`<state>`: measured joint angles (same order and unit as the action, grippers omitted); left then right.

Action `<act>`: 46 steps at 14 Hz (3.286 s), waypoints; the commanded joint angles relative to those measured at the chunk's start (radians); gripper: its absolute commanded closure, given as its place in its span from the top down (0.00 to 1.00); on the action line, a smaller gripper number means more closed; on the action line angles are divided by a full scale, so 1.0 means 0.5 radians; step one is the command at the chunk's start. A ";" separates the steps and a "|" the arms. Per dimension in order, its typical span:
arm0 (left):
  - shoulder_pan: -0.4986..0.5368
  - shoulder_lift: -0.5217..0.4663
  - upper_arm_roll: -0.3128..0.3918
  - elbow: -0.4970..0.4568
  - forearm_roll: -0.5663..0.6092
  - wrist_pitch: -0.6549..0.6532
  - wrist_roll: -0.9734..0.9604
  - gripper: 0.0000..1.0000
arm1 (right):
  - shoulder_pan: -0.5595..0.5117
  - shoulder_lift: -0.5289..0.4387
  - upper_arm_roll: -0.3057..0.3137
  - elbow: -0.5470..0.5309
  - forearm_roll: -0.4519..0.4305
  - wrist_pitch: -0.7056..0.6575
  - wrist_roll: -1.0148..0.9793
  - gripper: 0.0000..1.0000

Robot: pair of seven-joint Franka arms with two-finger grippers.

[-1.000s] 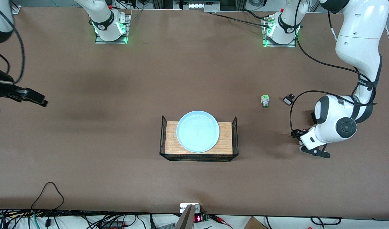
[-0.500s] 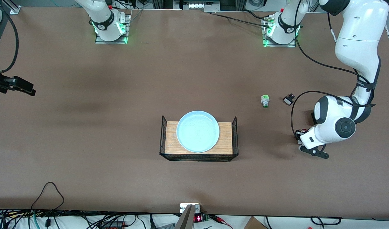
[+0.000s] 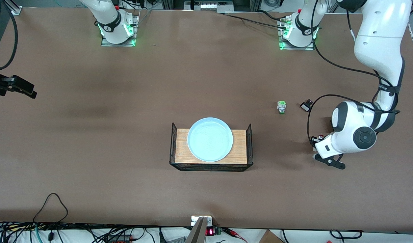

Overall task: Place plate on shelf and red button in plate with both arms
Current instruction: 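Carry the red-based switch with the left gripper over the plate, then lower the switch onto the plate and open the left gripper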

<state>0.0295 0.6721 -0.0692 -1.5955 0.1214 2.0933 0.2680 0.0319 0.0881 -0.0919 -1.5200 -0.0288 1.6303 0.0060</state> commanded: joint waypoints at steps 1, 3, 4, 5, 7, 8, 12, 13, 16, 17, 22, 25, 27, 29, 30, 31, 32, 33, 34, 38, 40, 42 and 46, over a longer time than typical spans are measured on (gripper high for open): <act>-0.105 -0.080 -0.042 0.245 0.024 -0.405 0.001 0.20 | -0.018 -0.032 0.021 -0.022 0.033 -0.009 -0.085 1.00; -0.108 -0.086 -0.165 0.472 -0.049 -0.676 -0.042 0.20 | -0.018 -0.032 0.012 -0.019 0.033 -0.009 -0.089 1.00; -0.108 -0.086 -0.214 0.594 -0.113 -0.817 -0.085 0.20 | -0.021 -0.032 0.006 -0.019 0.045 -0.012 -0.086 1.00; -0.111 -0.086 -0.260 0.687 -0.141 -0.927 -0.115 0.20 | -0.027 -0.032 0.003 -0.019 0.051 -0.012 -0.080 1.00; -0.114 -0.092 -0.410 0.837 -0.175 -1.060 -0.195 0.20 | -0.015 -0.035 0.027 -0.019 0.045 -0.024 -0.092 1.00; -0.120 -0.105 -0.478 0.896 -0.203 -1.085 -0.277 0.20 | -0.006 -0.035 0.033 -0.019 0.033 -0.057 -0.092 1.00; -0.303 -0.062 -0.647 1.125 -0.218 -1.070 -0.771 0.19 | -0.003 -0.047 0.030 -0.019 0.033 -0.082 -0.098 1.00; -0.389 -0.038 -0.641 1.184 -0.215 -1.033 -0.863 0.19 | -0.002 -0.056 0.030 -0.022 0.033 -0.079 -0.092 1.00; -0.519 0.012 -0.632 1.200 -0.212 -0.767 -0.981 0.18 | -0.002 -0.060 0.027 -0.028 0.033 -0.079 -0.089 1.00; -0.528 0.024 -0.629 1.209 -0.212 -0.699 -0.981 0.18 | -0.002 -0.060 0.027 -0.028 0.036 -0.079 -0.089 1.00; -0.651 0.168 -0.616 1.197 -0.200 -0.254 -0.981 0.18 | -0.006 -0.060 0.024 -0.022 0.033 -0.079 -0.098 1.00; -0.789 0.239 -0.494 1.197 -0.200 -0.098 -0.990 0.17 | -0.006 -0.060 0.024 -0.019 0.045 -0.082 -0.067 1.00; -0.899 0.260 -0.396 1.188 -0.197 -0.082 -0.993 0.17 | -0.012 -0.057 0.015 -0.022 0.045 -0.082 -0.089 1.00; -1.025 0.288 -0.273 1.185 -0.197 -0.079 -0.993 0.17 | -0.009 -0.060 0.015 -0.022 0.048 -0.082 -0.080 1.00; -1.089 0.306 -0.224 1.184 -0.197 -0.073 -0.996 0.17 | -0.009 -0.060 0.015 -0.022 0.048 -0.082 -0.080 1.00; -1.129 0.312 -0.184 1.178 -0.194 -0.054 -1.002 0.17 | -0.012 -0.060 0.015 -0.022 0.048 -0.082 -0.080 1.00; -1.145 0.331 -0.175 1.178 -0.191 -0.054 -1.002 0.17 | -0.009 -0.060 0.015 -0.022 0.048 -0.082 -0.073 1.00; -1.148 0.343 -0.172 1.178 -0.188 -0.051 -1.002 0.17 | -0.009 -0.060 0.018 -0.022 0.045 -0.082 -0.073 1.00; -1.148 0.364 -0.171 1.178 -0.188 -0.051 -0.999 0.17 | -0.009 -0.060 0.018 -0.022 0.045 -0.082 -0.070 1.00; -1.145 0.383 -0.168 1.181 -0.148 -0.051 -0.999 0.17 | -0.015 -0.057 0.012 -0.022 0.048 -0.082 -0.064 1.00; -1.145 0.389 -0.168 1.181 -0.114 -0.048 -0.999 0.18 | -0.015 -0.057 0.012 -0.022 0.048 -0.082 -0.067 1.00; -1.145 0.395 -0.168 1.181 -0.114 -0.005 -0.999 0.18 | -0.015 -0.057 0.012 -0.022 0.048 -0.082 -0.067 1.00; -1.133 0.420 -0.168 1.181 -0.114 0.059 -0.990 0.30 | -0.015 -0.057 0.012 -0.022 0.048 -0.082 -0.064 1.00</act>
<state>-0.5341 0.8556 -0.1586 -1.0459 0.0432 2.1125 -0.2276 0.0303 0.0791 -0.0852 -1.5201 -0.0242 1.5992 -0.0215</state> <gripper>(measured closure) 0.586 0.000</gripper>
